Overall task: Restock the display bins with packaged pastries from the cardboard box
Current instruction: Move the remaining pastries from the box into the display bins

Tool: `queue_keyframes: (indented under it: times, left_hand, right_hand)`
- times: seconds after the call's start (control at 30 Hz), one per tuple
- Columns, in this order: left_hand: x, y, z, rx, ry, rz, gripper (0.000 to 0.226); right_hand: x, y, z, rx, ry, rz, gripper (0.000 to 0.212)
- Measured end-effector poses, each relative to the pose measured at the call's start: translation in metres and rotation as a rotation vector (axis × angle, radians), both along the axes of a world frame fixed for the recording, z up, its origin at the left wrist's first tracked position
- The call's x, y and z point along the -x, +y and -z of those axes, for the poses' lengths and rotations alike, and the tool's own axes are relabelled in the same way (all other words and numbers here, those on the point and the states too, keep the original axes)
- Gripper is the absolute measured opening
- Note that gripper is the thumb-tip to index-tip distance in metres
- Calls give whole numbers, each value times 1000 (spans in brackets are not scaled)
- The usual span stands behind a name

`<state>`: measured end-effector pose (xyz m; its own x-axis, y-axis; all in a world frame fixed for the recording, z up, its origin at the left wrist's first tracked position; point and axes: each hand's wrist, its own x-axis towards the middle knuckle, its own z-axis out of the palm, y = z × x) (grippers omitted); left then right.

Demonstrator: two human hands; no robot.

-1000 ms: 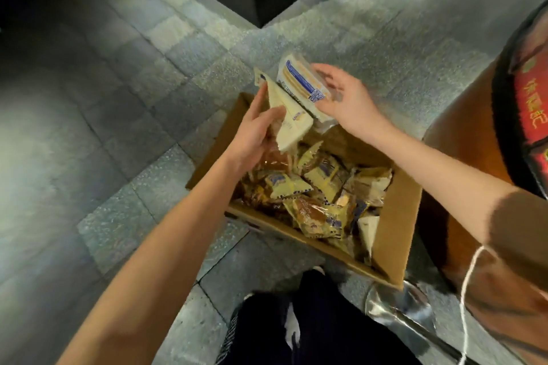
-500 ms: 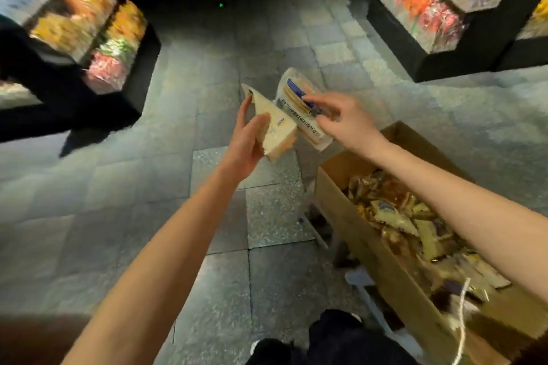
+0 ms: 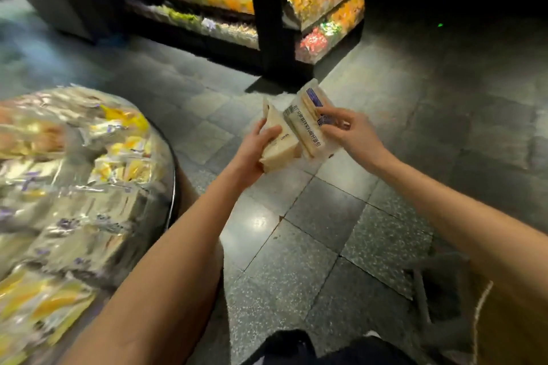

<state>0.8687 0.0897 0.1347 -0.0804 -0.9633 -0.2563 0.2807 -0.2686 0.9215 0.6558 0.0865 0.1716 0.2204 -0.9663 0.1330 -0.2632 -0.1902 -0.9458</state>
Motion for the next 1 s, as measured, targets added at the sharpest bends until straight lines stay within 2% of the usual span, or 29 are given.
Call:
queue_keyframes:
  times: [0.1, 0.17, 0.37, 0.43, 0.57, 0.73, 0.83, 0.93, 1.0]
  left_hand:
    - [-67, 24, 6, 24, 49, -137, 74]
    - [-108, 42, 10, 48, 98, -245, 80]
    - [-197, 115, 22, 78, 126, -532, 70]
    - [-221, 140, 26, 79, 140, -623, 61]
    - [-260, 184, 22, 5, 4, -865, 42]
    - [-307, 233, 16, 1, 80, -1088, 24]
    - [-330, 255, 9, 23, 101, -1166, 31]
    - [-353, 274, 5, -2, 102, -1265, 56]
    - [-365, 284, 4, -12, 70, -1292, 56]
  right_hand:
    - [-68, -5, 2, -66, -6, -225, 50]
    - [-112, -4, 2, -55, 22, -358, 56]
    - [-232, 8, 4, 7, 104, -619, 62]
    - [-268, 13, 6, 38, 132, -709, 59]
    - [-334, 29, 12, 123, 129, -874, 51]
    - [-407, 48, 10, 121, 121, -1091, 47]
    - [-444, 56, 4, 90, 86, -1186, 42]
    - [-477, 66, 0, 93, 31, -1274, 43]
    - [-499, 70, 2, 80, 7, -1337, 44]
